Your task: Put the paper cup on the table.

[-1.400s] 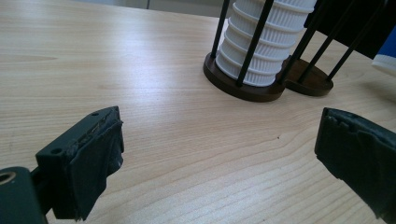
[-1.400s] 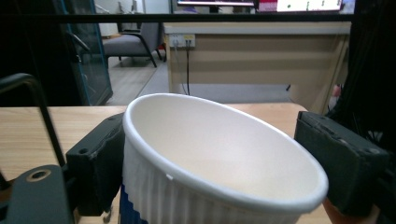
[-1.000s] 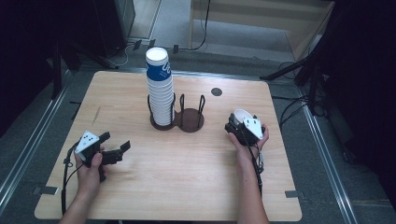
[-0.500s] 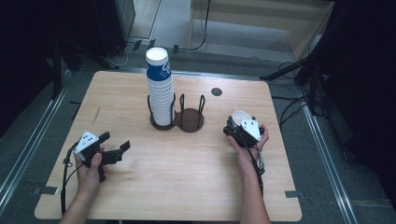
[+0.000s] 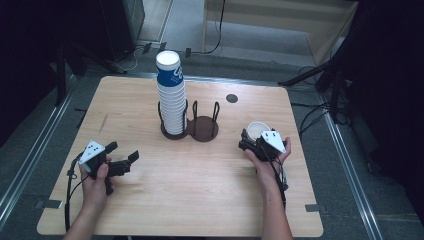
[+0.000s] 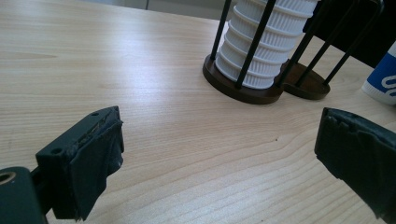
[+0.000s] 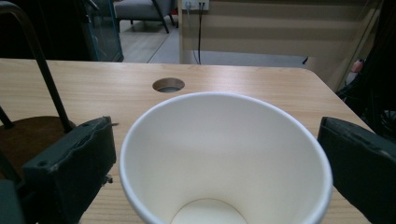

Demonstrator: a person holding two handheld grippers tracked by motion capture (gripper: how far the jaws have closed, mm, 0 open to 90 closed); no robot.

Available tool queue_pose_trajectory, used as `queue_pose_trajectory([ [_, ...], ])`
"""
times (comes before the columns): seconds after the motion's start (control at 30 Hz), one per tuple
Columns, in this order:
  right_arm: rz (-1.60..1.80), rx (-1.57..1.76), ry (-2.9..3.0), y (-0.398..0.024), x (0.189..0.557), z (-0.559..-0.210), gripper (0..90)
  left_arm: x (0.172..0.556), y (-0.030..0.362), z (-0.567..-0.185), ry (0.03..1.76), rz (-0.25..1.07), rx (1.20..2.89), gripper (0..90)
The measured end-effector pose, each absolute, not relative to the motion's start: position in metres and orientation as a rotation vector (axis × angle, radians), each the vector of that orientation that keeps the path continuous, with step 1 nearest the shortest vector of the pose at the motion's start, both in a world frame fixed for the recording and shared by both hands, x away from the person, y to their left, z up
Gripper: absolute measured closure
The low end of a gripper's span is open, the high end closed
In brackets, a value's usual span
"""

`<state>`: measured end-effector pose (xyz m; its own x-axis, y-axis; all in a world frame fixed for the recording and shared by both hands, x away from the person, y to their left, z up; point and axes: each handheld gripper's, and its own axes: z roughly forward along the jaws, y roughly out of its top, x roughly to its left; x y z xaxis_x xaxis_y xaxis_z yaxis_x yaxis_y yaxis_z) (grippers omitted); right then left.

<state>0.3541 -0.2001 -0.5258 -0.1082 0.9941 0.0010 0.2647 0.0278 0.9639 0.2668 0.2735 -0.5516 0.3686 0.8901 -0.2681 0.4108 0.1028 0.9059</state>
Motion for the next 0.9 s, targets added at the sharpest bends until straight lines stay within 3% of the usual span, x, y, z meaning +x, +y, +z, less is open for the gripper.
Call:
queue_pose_trajectory([
  [0.9, 1.189, 1.239, 1.5, -0.218, 0.308, -0.516, 0.0, 0.267, 0.274, -0.552, 1.233, 0.53, 1.498, 2.3],
])
